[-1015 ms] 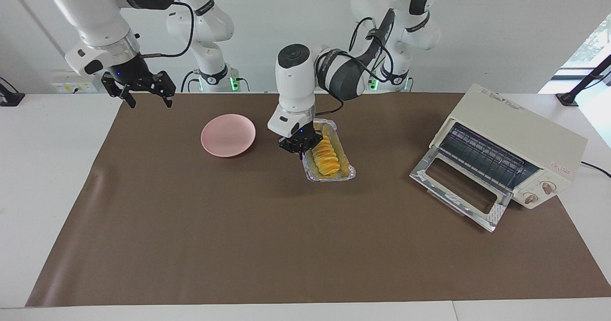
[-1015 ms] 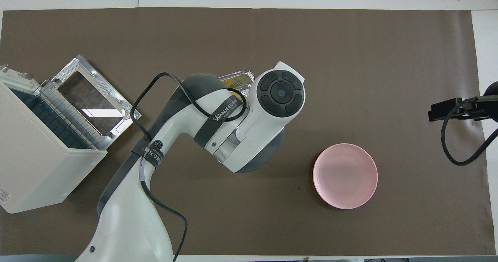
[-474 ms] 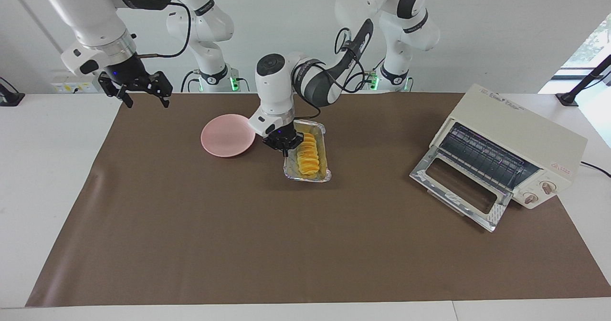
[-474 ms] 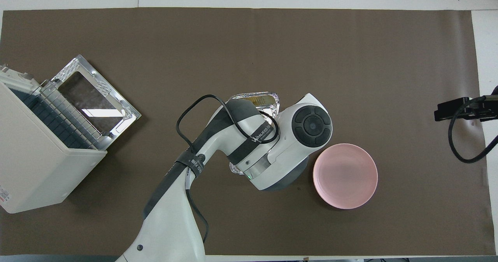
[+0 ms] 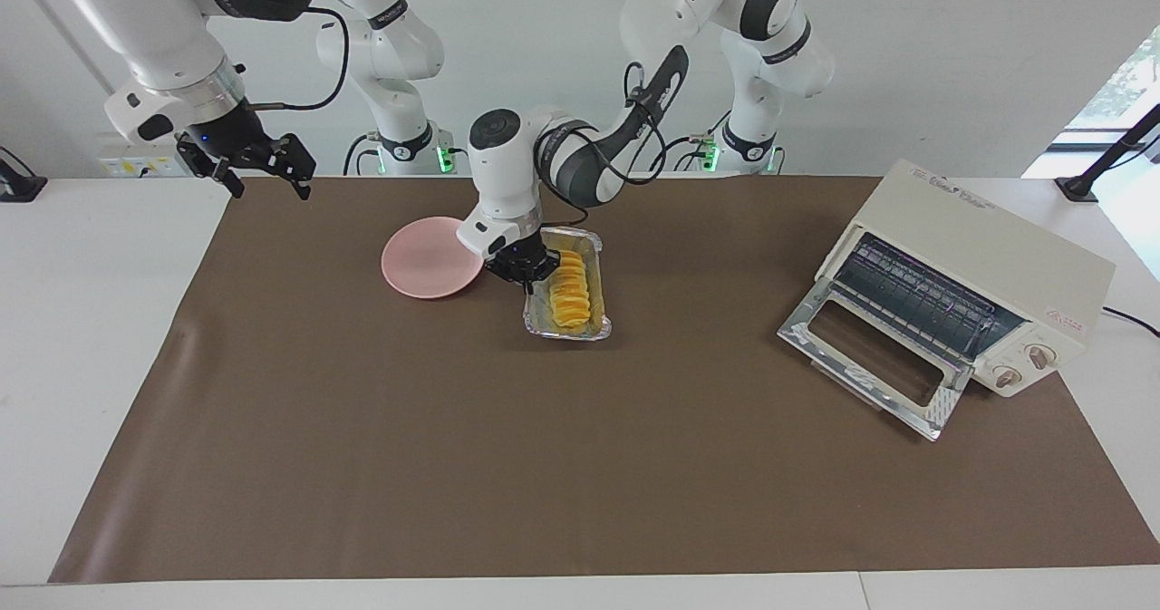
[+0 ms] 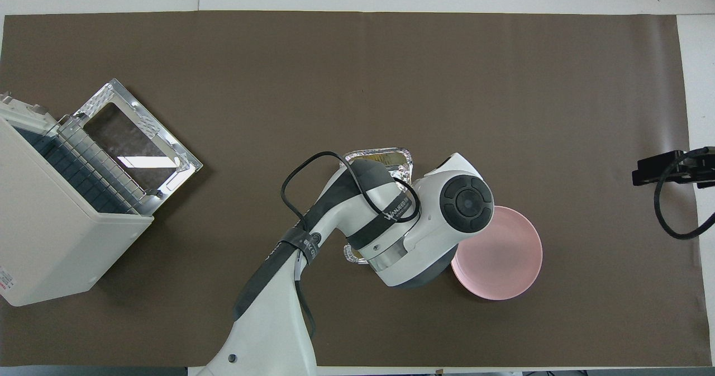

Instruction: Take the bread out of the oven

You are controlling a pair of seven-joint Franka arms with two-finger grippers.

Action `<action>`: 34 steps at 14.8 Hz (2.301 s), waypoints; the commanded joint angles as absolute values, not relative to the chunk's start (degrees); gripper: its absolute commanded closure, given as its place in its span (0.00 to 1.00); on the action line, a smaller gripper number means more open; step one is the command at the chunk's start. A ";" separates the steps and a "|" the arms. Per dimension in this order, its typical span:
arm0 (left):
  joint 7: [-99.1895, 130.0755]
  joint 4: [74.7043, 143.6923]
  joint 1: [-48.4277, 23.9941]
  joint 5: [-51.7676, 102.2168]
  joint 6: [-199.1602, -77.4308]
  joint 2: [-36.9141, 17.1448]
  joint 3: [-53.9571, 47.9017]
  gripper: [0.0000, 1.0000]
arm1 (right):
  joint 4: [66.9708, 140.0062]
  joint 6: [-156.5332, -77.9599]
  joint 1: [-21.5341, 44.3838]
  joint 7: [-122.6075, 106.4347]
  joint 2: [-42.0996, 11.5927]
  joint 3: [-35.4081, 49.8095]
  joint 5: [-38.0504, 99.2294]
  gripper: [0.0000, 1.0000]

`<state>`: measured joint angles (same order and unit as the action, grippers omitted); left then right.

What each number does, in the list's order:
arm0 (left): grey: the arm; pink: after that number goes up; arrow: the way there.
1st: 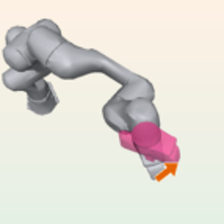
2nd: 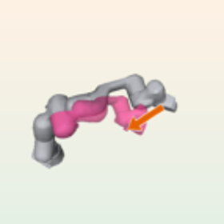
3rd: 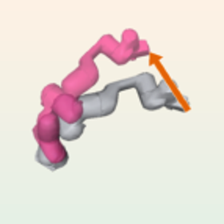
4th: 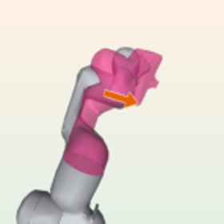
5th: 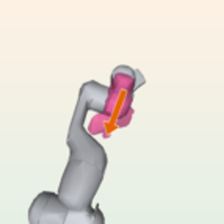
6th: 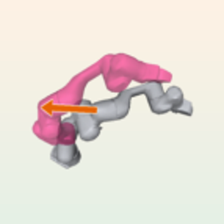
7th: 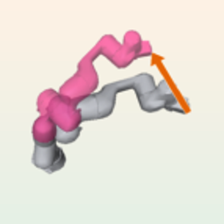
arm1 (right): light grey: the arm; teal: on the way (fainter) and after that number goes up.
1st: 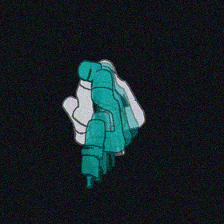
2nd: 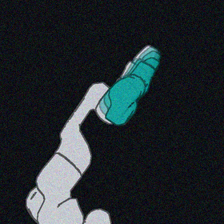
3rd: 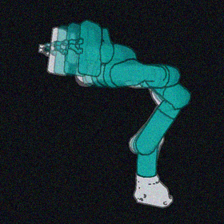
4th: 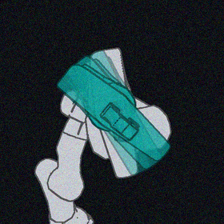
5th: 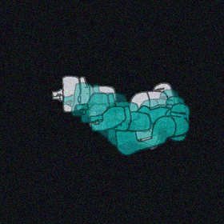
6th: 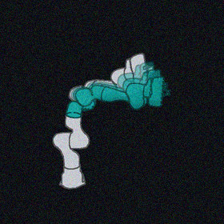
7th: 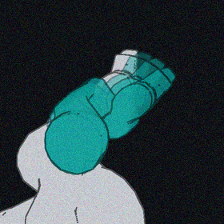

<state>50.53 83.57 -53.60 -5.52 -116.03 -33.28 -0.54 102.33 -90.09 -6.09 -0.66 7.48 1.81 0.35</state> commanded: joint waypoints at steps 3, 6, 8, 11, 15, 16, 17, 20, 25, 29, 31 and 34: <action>52.91 83.76 -54.67 -5.98 -118.39 -34.63 0.79 1.00 | 107.92 -94.03 -5.45 -1.14 10.02 2.37 0.17 0.00; 54.66 84.20 -54.32 -5.89 -120.58 -34.89 0.70 0.19 | 108.46 -96.67 -5.36 -1.05 9.41 2.37 0.26 0.00; 55.11 83.33 -54.40 -5.28 -120.50 -34.89 0.79 0.00 | 108.46 -98.52 -5.27 -1.23 9.05 2.37 0.26 0.00; 54.67 81.04 -53.53 -3.35 -118.05 -35.07 0.88 0.00 | 108.19 -96.51 -5.36 -2.02 8.88 2.37 0.26 0.00; 54.06 77.61 -47.48 -2.73 -111.45 -33.15 1.05 0.00 | 109.16 -98.94 -4.66 -4.65 9.23 2.46 0.26 0.00; 52.92 77.69 -45.46 -2.72 -111.36 -31.22 1.05 0.00 | 109.25 -99.49 -4.66 -5.96 8.97 2.46 0.61 0.00; 50.13 78.48 -43.79 -2.46 -110.92 -28.85 1.05 0.00 | 109.34 -99.75 -4.66 -8.41 8.62 2.46 0.62 0.00; 37.57 81.65 -34.83 -2.29 -104.87 -21.37 1.05 0.00 | 111.53 -102.29 -0.99 -9.49 7.48 2.46 0.62 0.00; 18.51 81.65 -23.22 -2.29 -96.35 -16.88 1.05 0.00 | 109.95 -108.35 9.64 -3.44 0.02 2.55 1.05 0.00; 4.06 82.44 -14.60 -2.29 -89.31 -11.35 1.14 0.00 | 109.34 -116.44 19.14 9.02 -6.75 2.46 2.81 0.00; 4.04 82.88 -12.57 -2.29 -87.90 -8.80 1.14 0.00 | 109.07 -119.60 22.05 13.78 -9.13 2.46 2.73 0.00; 4.22 87.68 -11.52 -2.29 -87.63 -4.94 1.05 0.00 | 109.51 -121.72 25.13 21.68 -12.12 2.46 2.72 0.00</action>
